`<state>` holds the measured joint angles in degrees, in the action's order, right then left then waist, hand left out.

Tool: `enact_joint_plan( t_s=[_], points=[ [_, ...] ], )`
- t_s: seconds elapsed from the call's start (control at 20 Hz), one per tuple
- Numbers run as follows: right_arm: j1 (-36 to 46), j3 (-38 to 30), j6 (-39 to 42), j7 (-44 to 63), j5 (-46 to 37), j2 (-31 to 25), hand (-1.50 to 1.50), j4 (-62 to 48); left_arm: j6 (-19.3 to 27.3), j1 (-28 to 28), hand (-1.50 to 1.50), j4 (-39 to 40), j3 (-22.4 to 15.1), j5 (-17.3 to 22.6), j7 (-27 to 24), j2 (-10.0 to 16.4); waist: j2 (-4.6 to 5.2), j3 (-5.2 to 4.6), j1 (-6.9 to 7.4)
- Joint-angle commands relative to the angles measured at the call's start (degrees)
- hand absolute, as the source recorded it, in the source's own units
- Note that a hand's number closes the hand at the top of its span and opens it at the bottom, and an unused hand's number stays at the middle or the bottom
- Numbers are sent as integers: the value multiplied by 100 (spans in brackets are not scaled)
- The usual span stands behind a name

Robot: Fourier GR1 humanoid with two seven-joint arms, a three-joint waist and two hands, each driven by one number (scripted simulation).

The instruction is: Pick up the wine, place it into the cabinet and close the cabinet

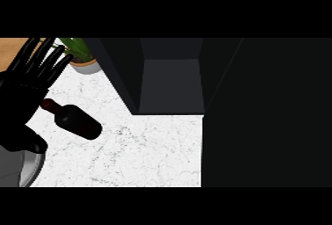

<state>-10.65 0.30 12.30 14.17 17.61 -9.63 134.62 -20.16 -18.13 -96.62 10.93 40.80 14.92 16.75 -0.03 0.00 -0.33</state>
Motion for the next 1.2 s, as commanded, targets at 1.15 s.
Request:
enact_joint_plan(
  t_s=[1.15],
  points=[
    [691, 83, -104, 910, -354, 387, -150, 223, -65, 518, -150, -121, 322, -400, -26, -14, 2, -1, 27]
  ],
)
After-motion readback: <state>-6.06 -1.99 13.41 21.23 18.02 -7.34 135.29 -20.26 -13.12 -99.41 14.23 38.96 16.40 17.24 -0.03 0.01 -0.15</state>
